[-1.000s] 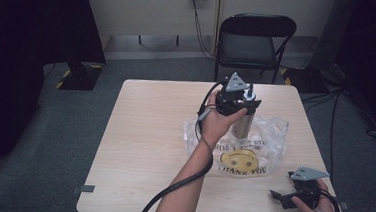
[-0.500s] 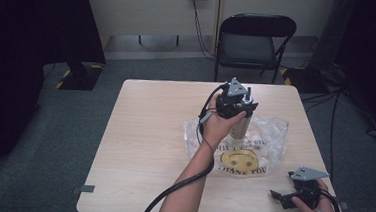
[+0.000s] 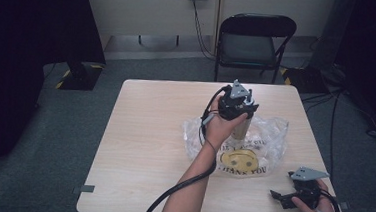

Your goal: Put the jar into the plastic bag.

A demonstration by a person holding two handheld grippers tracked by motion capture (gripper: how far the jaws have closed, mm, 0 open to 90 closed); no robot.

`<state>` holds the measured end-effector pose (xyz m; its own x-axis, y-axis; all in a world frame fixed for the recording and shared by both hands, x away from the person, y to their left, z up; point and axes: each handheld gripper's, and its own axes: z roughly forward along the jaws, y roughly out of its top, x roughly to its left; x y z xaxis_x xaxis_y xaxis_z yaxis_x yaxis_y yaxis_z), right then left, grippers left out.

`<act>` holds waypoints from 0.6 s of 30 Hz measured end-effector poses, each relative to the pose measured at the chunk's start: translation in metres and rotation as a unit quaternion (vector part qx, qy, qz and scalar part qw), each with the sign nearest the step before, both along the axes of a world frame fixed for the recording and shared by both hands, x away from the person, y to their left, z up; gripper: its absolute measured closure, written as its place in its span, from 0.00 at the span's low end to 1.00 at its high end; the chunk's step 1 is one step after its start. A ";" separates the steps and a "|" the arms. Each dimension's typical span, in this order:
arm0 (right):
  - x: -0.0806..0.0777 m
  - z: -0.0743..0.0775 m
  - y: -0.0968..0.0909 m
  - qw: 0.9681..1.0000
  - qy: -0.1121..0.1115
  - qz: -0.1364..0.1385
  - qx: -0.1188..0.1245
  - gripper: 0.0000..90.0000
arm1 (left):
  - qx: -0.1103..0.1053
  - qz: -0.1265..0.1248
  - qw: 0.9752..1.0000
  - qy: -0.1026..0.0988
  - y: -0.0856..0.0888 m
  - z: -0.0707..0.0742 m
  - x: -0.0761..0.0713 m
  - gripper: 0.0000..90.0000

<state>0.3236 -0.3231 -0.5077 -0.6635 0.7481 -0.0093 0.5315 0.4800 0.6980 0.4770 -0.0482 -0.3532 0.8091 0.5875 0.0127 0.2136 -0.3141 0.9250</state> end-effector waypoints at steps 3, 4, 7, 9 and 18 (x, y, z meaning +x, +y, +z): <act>0.000 0.000 0.000 1.000 0.000 -0.001 0.000 0.00 | -0.001 0.001 1.000 -0.001 0.000 -0.002 0.000 0.67; 0.000 0.000 0.000 1.000 0.000 -0.001 0.001 0.00 | -0.003 0.001 1.000 -0.002 -0.001 -0.003 0.000 0.67; 0.000 0.000 0.000 1.000 0.000 -0.001 0.000 0.00 | -0.001 0.001 1.000 -0.002 -0.002 -0.004 0.000 0.67; 0.000 0.000 0.000 1.000 0.000 -0.001 0.000 0.00 | -0.001 0.001 1.000 -0.002 -0.002 -0.005 0.000 0.67; 0.000 0.000 0.000 1.000 0.000 -0.001 0.000 0.00 | -0.002 0.008 1.000 -0.002 0.000 -0.009 0.003 0.66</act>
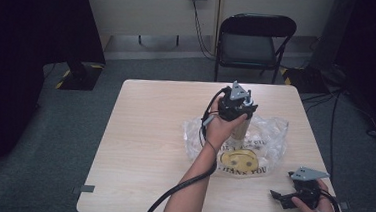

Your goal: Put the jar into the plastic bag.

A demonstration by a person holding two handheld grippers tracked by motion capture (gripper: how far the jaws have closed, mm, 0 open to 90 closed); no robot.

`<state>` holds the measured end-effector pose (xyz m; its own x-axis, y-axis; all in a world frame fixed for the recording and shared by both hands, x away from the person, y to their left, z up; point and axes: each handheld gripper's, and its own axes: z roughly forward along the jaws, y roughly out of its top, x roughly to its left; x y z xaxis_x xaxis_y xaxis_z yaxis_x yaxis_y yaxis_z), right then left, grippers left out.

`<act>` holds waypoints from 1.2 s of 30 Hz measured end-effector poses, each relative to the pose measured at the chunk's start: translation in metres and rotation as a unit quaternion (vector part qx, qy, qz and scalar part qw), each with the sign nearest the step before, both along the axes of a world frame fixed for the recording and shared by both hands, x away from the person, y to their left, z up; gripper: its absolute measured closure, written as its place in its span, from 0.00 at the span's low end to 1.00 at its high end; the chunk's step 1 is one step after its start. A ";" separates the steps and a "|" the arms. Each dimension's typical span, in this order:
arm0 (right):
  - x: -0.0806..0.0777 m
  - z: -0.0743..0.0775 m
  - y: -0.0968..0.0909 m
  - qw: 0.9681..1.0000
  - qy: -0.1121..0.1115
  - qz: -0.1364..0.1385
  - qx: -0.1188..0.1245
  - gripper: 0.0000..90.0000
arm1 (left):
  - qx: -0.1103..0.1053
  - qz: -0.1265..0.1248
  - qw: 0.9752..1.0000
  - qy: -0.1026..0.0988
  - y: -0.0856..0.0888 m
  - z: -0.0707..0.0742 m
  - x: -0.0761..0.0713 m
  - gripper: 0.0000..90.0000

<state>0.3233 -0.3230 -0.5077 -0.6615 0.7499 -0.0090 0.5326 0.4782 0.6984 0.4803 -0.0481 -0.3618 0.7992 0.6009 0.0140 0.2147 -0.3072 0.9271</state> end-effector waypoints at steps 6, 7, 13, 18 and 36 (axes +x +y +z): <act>0.000 0.000 0.000 1.000 0.000 0.000 0.000 0.00 | -0.004 0.005 1.000 0.001 0.001 -0.005 0.001 0.66; 0.000 0.000 0.000 1.000 0.000 0.000 0.000 0.00 | -0.003 0.005 1.000 0.001 0.001 -0.005 0.001 0.66; 0.000 0.000 0.000 1.000 0.000 -0.001 0.000 0.00 | -0.002 0.006 1.000 -0.001 0.004 -0.009 0.002 0.66; 0.000 0.000 0.000 1.000 0.000 -0.001 0.000 0.00 | -0.011 0.009 1.000 0.003 0.009 -0.012 0.003 0.66; 0.000 0.000 0.000 1.000 0.000 -0.002 0.000 0.00 | -0.028 -0.002 0.999 0.016 0.013 -0.023 0.004 0.58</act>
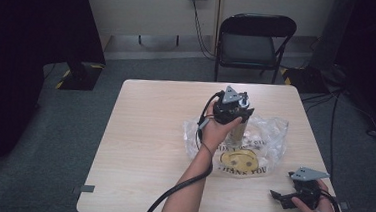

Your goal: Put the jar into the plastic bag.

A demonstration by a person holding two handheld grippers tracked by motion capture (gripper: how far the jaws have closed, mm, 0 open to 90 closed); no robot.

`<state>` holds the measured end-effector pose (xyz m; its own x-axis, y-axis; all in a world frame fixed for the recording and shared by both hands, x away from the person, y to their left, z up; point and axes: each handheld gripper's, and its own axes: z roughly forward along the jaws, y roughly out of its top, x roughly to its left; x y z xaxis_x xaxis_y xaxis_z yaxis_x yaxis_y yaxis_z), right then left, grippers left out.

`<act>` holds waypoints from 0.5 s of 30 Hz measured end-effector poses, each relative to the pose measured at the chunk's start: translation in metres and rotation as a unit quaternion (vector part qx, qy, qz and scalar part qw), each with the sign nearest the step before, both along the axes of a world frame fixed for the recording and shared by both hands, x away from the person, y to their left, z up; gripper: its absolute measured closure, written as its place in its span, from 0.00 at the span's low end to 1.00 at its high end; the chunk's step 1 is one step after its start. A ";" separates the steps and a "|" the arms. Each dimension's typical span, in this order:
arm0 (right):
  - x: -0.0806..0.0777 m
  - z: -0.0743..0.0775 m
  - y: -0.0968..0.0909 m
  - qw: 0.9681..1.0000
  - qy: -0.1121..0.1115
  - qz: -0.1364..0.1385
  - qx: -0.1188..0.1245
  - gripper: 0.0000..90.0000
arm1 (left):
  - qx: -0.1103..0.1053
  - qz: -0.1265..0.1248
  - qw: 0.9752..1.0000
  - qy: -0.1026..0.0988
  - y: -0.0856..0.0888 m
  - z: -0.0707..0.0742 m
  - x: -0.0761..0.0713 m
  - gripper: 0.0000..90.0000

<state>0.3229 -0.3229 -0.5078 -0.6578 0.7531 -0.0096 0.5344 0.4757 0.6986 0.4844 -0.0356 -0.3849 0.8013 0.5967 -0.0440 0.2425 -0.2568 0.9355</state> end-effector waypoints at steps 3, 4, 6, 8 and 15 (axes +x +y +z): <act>0.000 0.000 0.000 1.000 0.000 0.000 0.000 0.00 | -0.006 0.001 1.000 0.006 0.002 -0.003 0.001 0.55; 0.000 0.000 0.000 1.000 0.000 0.000 0.000 0.00 | -0.007 0.002 1.000 0.009 0.003 -0.003 0.001 0.54; 0.000 0.000 0.000 1.000 0.000 0.000 0.000 0.00 | -0.005 0.002 1.000 0.012 0.003 -0.003 0.002 0.51; 0.000 0.000 0.000 1.000 0.000 0.000 0.000 0.00 | -0.005 0.000 1.000 0.017 0.003 -0.002 0.002 0.45; 0.000 0.000 0.000 1.000 0.000 0.000 0.000 0.00 | 0.001 0.012 0.999 0.036 0.002 0.001 0.001 0.14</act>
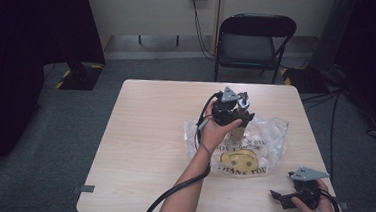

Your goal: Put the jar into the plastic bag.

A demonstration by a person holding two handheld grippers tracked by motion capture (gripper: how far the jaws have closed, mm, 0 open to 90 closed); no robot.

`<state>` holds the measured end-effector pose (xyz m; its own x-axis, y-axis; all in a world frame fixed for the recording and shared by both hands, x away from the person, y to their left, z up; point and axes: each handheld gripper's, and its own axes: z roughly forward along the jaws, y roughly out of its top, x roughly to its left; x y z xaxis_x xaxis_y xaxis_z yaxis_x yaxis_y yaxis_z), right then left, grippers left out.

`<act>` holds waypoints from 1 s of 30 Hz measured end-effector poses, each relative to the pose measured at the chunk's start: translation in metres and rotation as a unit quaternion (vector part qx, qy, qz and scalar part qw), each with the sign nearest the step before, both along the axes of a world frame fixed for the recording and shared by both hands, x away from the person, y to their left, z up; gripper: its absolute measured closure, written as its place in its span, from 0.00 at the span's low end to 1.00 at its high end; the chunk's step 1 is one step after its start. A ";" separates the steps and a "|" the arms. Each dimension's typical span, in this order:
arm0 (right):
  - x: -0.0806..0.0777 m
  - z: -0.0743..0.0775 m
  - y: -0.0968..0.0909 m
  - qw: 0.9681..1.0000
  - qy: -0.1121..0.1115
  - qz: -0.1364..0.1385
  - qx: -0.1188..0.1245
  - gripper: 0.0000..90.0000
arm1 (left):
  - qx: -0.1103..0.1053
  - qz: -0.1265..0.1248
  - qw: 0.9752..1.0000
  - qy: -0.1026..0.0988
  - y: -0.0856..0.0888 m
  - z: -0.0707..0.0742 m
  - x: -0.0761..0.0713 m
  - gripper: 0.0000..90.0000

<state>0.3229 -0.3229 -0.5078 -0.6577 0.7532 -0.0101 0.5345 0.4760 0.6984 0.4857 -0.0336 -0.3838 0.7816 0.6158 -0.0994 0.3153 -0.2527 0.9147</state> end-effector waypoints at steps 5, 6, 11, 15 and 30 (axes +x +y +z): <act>0.000 0.000 0.000 1.000 0.000 0.000 0.000 0.00 | 0.003 0.003 1.000 0.012 0.003 0.004 -0.001 0.03; 0.000 0.000 0.000 1.000 0.000 0.000 0.000 0.00 | 0.002 0.003 1.000 0.018 0.004 0.004 -0.001 0.00; 0.000 0.000 0.000 1.000 0.000 0.000 0.000 0.00 | 0.011 0.006 0.999 0.030 0.010 0.005 -0.003 0.00; 0.000 0.000 0.000 1.000 0.000 0.000 0.000 0.00 | 0.020 0.005 0.999 0.031 0.015 0.006 -0.005 0.00; 0.000 0.000 0.000 1.000 0.000 -0.001 0.000 0.00 | 0.024 -0.008 0.999 0.024 0.034 0.016 -0.019 0.00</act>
